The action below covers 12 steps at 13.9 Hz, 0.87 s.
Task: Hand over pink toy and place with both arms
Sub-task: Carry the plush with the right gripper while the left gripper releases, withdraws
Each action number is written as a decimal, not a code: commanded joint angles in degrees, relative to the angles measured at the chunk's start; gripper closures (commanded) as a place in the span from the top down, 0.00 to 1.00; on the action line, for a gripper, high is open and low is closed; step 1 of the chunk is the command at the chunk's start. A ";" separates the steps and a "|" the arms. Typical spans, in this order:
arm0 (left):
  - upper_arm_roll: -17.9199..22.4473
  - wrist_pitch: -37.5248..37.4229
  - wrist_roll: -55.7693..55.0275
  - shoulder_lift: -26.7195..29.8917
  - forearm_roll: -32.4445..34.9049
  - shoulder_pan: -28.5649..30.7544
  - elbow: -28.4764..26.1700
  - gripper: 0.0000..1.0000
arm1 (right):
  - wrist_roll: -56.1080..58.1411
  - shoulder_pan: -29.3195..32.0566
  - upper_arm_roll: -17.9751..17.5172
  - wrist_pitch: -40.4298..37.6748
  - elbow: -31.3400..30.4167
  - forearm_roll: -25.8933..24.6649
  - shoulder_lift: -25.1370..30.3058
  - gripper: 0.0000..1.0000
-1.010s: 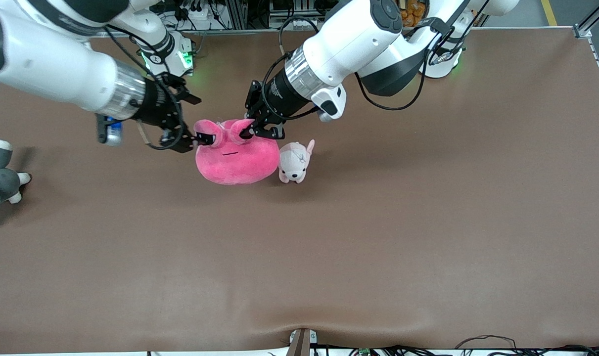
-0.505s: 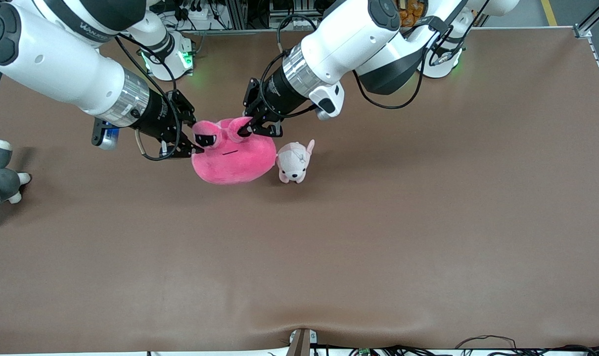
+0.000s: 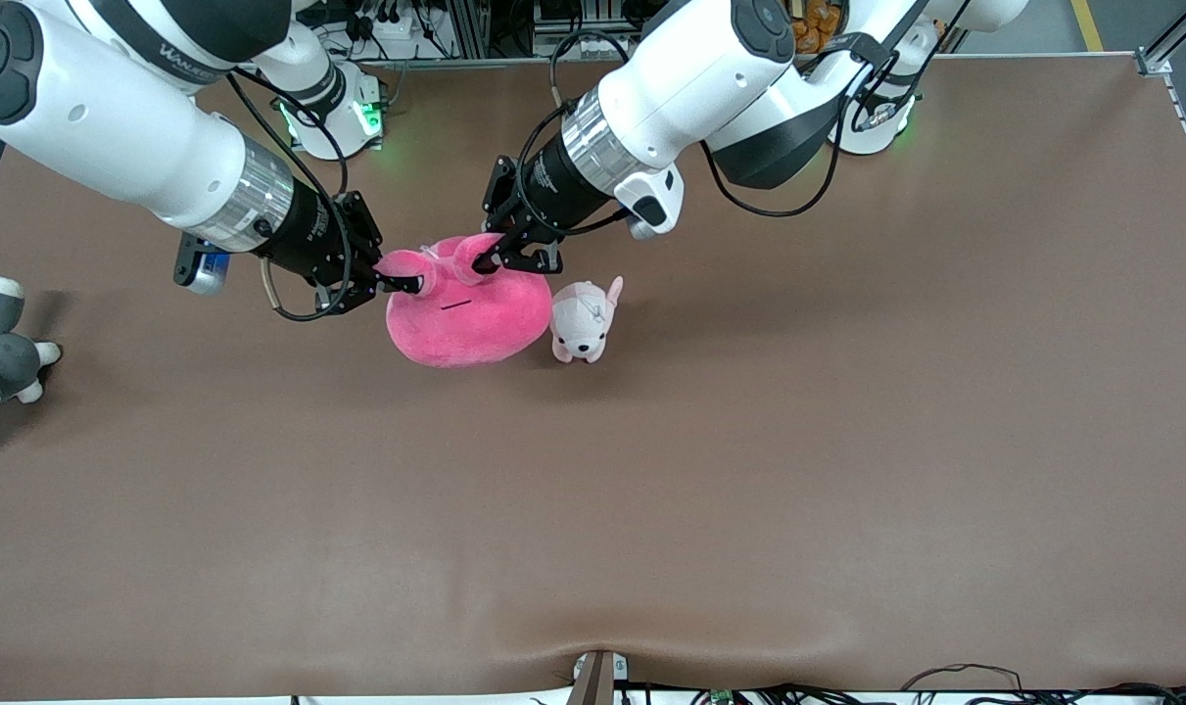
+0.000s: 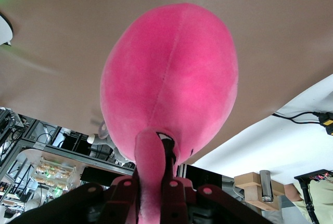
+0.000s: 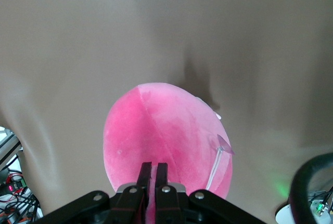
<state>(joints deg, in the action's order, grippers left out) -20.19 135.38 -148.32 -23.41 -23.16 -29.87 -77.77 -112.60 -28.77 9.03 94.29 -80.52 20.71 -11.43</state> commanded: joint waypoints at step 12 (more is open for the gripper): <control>1.03 -29.18 32.16 9.34 13.56 14.56 1.22 1.00 | 21.85 23.90 0.29 0.10 0.18 -0.06 -4.63 0.00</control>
<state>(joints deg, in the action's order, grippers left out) -18.98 110.48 -124.71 -16.27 -12.99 -18.00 -75.61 -98.50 -11.21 10.34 94.26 -80.95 20.08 -12.29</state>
